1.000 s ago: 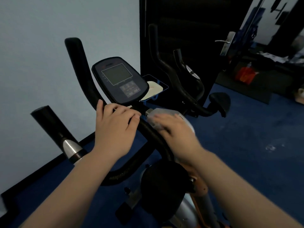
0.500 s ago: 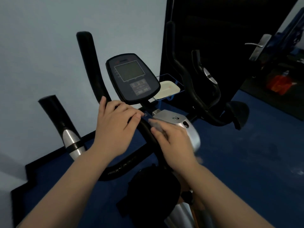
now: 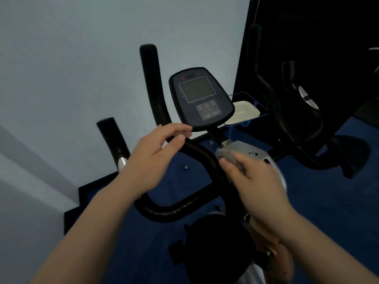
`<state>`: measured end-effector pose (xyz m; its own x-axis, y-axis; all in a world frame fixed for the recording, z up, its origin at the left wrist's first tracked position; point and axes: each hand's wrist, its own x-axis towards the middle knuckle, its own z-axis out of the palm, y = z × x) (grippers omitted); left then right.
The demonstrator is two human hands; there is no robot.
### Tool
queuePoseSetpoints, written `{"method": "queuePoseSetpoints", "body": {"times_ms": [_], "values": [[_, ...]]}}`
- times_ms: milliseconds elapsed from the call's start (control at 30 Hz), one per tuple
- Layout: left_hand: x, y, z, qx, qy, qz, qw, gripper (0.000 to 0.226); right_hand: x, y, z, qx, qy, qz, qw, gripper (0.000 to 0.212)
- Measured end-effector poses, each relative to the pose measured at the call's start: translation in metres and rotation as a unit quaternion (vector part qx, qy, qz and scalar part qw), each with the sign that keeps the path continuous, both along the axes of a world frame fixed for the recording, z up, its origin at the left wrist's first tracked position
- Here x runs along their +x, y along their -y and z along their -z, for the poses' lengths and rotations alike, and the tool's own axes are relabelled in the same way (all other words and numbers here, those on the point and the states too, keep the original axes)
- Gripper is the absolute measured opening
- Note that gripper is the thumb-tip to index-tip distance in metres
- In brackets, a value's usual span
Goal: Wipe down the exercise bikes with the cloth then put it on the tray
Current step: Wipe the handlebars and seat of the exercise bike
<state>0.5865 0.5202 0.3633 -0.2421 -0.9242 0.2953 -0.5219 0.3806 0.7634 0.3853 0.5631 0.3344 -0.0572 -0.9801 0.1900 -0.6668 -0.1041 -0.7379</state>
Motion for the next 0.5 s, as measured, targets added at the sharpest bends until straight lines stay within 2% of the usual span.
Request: {"method": "queuePoseSetpoints", "body": {"times_ms": [100,167,200,300,333,367,433,500], "values": [[0.014,-0.001,-0.007,-0.014,-0.042,-0.021,0.999,0.024,0.004,-0.001,-0.019,-0.018,0.163,-0.044,0.985,0.017],[0.023,0.0,-0.009,-0.039,-0.03,-0.03,0.998,0.021,0.021,0.001,-0.034,-0.022,0.235,-0.122,0.964,0.012],[0.03,0.0,-0.01,-0.062,-0.014,-0.031,0.998,0.02,0.029,0.003,-0.039,-0.046,0.22,-0.15,0.963,0.011],[0.058,0.004,-0.011,-0.122,0.041,-0.026,0.991,0.021,0.046,0.006,-0.048,-0.184,0.047,-0.131,0.973,0.016],[0.068,0.006,-0.011,-0.132,0.053,-0.014,0.99,0.022,0.049,0.004,-0.047,-0.2,-0.009,-0.135,0.97,0.018],[0.075,0.008,-0.01,-0.142,0.068,0.006,0.988,0.022,0.051,0.0,-0.043,-0.187,-0.067,-0.159,0.967,0.017],[0.085,0.009,-0.004,-0.166,0.122,0.052,0.977,0.024,0.05,-0.014,-0.027,-0.086,-0.162,-0.215,0.959,0.011],[0.089,0.01,0.005,-0.187,0.167,0.08,0.965,0.025,0.041,-0.035,-0.014,0.02,-0.159,-0.215,0.963,0.008]]}}
